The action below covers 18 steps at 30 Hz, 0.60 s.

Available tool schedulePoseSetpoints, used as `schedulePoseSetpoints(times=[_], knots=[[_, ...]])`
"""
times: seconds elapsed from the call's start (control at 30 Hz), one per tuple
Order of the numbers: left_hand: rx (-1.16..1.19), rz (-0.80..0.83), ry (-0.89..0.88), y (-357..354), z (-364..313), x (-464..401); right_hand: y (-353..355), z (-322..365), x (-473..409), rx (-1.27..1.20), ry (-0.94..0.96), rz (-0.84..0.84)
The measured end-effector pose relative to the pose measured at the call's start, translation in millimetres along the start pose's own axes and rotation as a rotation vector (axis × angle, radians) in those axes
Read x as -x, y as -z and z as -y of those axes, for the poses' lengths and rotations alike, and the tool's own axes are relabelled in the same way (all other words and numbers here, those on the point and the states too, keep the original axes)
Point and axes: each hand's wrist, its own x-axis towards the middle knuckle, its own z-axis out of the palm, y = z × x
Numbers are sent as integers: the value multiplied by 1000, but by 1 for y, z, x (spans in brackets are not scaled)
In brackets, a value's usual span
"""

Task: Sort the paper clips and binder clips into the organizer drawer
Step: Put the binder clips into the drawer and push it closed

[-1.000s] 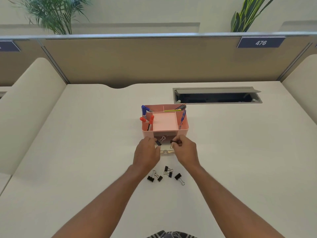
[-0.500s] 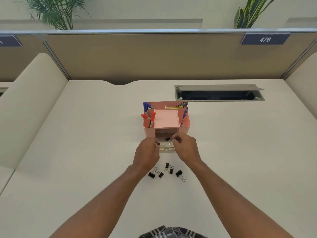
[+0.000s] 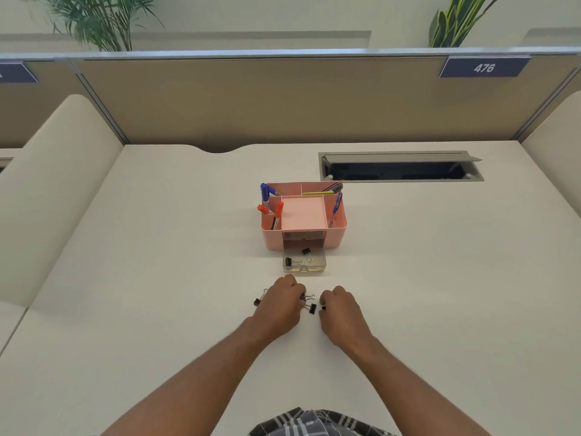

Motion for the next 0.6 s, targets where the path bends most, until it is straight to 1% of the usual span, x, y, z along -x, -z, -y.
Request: schedulePoseSetpoints(times=[0.1, 0.17, 0.3, 0.4, 0.47, 0.6], knots=[[12, -37, 24, 1, 1, 0, 0, -1, -5, -43, 10, -36], [37, -105, 33, 6, 0, 0, 7, 0, -11, -159, 23, -91], [71, -276, 59, 26, -2, -12, 32, 12, -28, -464, 40, -270], [89, -325, 107, 41, -3, -28, 51, 23, -46, -571, 45, -352], [80, -322, 149, 46, -2, -37, 59, 29, -58, -599, 12, -365], [37, -302, 183, 50, -1, -48, 60, 35, -75, -589, -62, -318]])
